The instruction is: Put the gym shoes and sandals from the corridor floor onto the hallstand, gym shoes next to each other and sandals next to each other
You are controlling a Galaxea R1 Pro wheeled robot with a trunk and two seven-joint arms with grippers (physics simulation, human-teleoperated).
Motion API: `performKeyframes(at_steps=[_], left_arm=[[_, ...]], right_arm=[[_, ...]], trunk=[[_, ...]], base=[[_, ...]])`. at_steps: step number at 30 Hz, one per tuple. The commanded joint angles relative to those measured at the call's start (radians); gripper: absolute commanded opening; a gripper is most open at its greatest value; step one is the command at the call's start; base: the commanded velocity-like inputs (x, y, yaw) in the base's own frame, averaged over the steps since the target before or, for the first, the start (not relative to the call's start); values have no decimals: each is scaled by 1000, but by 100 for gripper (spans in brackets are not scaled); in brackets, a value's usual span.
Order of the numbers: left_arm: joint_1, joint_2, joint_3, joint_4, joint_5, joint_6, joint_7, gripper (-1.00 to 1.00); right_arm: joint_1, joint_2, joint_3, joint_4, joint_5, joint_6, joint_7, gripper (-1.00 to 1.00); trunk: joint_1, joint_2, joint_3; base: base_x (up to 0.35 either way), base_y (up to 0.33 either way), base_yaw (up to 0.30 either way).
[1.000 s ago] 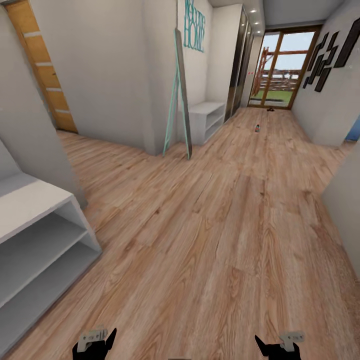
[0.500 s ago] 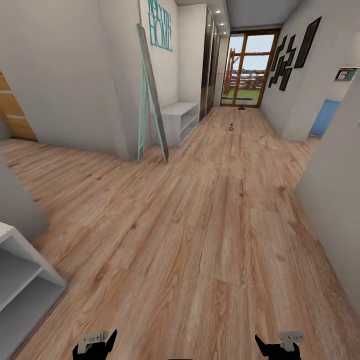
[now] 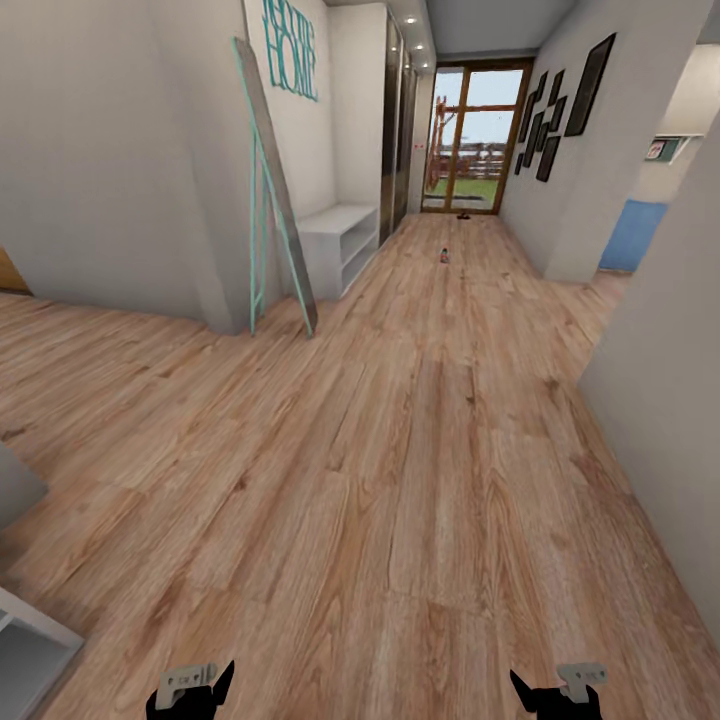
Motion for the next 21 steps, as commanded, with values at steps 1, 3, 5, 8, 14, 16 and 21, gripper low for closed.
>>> performKeyframes(at_steps=[1,3,5,8,14,16,21], left_arm=[[-1,-1,8,1,-10,-5,-6,100],[-1,-1,8,1,-11,-4,-6,100],[-1,-2,8,1,-11,-5,-6,100],[-1,-2,8,1,-11,-4,-6,100],[-1,-2,8,1,-11,-5,-6,100],[-1,-2,8,1,-11,-5,-6,100],[-1,-2,8,1,-11,-4,-6,100]], right_arm=[[-1,0,7,1,-11,-2,5,100],[-1,0,7,1,-11,-2,5,100],[-1,0,7,1,-11,-2,5,100],[-1,0,7,1,-11,-2,5,100],[-1,0,7,1,-11,-2,5,100],[-1,0,7,1,-11,-2,5,100],[-1,0,7,1,-10,-2,5,100]], trunk=[[0,0,-1],[0,0,-1],[0,0,-1],[0,0,-1],[0,0,-1],[0,0,-1],[0,0,-1]], base=[[340,0,-6],[340,0,-3],[340,0,-2],[340,0,-1],[340,0,0],[340,0,0],[340,0,-38]])
